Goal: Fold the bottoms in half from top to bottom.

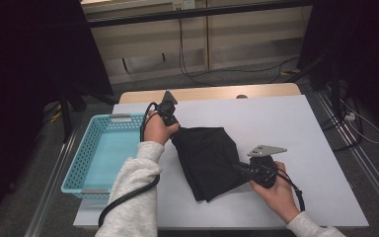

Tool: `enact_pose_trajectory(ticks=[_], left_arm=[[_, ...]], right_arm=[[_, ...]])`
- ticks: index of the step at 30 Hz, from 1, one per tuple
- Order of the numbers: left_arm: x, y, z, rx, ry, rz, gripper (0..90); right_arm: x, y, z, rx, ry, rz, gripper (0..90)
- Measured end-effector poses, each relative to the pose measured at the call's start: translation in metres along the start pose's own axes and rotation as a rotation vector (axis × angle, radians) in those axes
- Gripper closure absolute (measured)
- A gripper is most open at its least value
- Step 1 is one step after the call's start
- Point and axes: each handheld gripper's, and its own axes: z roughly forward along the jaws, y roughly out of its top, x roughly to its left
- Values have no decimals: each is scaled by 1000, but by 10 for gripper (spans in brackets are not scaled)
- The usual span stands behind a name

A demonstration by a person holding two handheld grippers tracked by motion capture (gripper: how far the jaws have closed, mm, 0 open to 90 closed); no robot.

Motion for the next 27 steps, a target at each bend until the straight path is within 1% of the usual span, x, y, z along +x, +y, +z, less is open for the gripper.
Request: enact_pose_trajectory(ticks=[4,5,8,9,11,12,14,20,23,27], left_arm=[[-3,6,-8,54,30,16,832],[-5,7,-10,65,37,10,832],[-6,11,-16,96,58,20,833],[-7,12,-18,98,56,14,833],[-8,14,-23,104,59,24,833],[-10,16,-25,102,62,21,834],[-11,17,-30,109,75,31,834],[-11,18,-39,111,76,27,834],[-10,19,-44,109,73,21,834],[-11,20,-51,111,84,29,834]], right_arm=[[3,2,-2,-13,6,-3,808],[4,2,-2,-15,9,-1,808],[6,4,-3,-23,14,-2,808],[6,4,-4,-27,18,-1,808],[7,6,-5,-31,19,-2,809],[8,7,-5,-35,19,-3,809],[9,8,-6,-44,27,7,809],[15,11,-7,-59,29,-13,809],[16,12,-8,-65,31,-12,809],[19,13,-7,-75,31,-15,809]])
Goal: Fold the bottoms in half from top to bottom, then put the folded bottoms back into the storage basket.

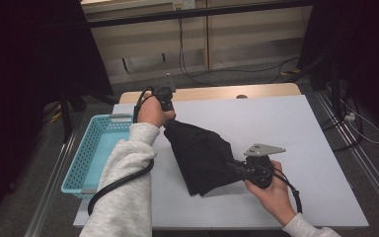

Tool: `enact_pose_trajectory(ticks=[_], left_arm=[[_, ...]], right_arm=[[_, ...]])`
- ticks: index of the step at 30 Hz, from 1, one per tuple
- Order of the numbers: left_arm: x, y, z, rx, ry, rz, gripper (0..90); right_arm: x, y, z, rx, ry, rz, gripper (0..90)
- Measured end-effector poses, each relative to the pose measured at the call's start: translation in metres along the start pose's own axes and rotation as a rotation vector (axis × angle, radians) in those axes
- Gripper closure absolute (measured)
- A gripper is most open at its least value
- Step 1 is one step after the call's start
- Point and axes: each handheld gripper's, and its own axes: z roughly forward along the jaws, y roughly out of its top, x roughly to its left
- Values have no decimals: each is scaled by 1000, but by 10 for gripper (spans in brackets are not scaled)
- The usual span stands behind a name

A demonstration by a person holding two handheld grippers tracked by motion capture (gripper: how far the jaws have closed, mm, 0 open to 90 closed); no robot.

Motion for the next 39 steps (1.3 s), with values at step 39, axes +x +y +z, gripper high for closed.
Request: enact_pose_trajectory(ticks=[39], left_arm=[[36,-7,-86,-59,29,-60,835]], right_arm=[[37,42,11,-143,64,-47,810]])
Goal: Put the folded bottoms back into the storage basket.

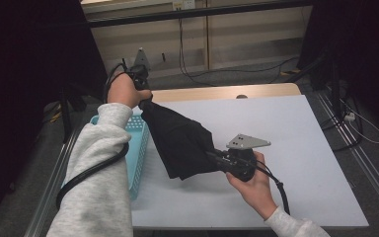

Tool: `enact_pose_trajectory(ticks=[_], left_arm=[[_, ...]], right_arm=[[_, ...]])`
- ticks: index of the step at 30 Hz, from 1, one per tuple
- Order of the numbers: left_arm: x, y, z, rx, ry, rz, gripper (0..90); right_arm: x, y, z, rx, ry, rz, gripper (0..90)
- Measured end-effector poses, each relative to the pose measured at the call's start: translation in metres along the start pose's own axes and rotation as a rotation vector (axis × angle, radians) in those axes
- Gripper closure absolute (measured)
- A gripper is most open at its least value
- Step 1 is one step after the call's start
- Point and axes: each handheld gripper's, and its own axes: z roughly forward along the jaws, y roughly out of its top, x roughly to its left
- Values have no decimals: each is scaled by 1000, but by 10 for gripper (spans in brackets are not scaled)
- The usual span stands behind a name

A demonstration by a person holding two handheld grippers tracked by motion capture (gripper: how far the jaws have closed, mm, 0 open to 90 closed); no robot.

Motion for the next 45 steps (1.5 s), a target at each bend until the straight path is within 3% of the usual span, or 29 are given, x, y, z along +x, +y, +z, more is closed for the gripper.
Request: enact_pose_trajectory(ticks=[8,17,32,45], left_arm=[[6,-1,-18,-14,2,-9,835],[16,-2,-33,-6,35,-29,835],[46,-10,-50,20,57,-78,835],[69,-20,-61,-1,60,-120,836]], right_arm=[[6,8,3,-36,3,-16,810],[15,19,7,-66,22,-28,810],[39,32,25,-74,78,-53,810],[56,42,41,-84,111,-71,810]])
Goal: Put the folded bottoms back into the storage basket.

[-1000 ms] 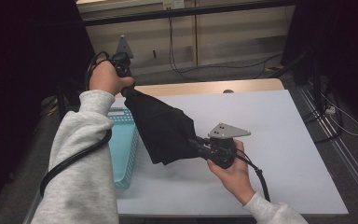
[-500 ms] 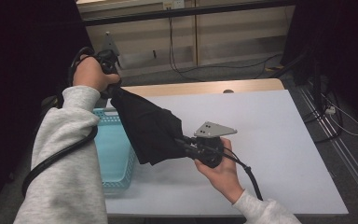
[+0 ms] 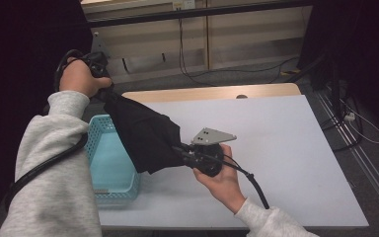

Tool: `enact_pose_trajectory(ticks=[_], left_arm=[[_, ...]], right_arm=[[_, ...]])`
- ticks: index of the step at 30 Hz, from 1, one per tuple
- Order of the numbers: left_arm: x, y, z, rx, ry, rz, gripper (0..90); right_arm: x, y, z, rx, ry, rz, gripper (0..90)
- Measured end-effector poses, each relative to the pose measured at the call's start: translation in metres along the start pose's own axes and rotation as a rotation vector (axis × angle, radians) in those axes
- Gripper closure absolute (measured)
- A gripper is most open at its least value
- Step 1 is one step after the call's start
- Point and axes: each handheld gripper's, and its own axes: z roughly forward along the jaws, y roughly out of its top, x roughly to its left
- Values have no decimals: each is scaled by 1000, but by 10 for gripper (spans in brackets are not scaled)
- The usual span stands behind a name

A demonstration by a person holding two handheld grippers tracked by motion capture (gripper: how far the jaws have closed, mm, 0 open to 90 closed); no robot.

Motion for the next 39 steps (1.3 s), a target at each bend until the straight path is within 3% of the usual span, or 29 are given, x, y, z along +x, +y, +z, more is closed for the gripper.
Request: enact_pose_trajectory(ticks=[15,29,39], left_arm=[[33,-11,-12,-6,7,-40,836],[59,-17,-11,-4,9,-71,836],[74,-22,-10,-5,21,-88,836]], right_arm=[[21,8,20,-11,40,-24,810],[38,10,39,-10,68,-46,810],[49,12,50,-10,100,-36,810]])
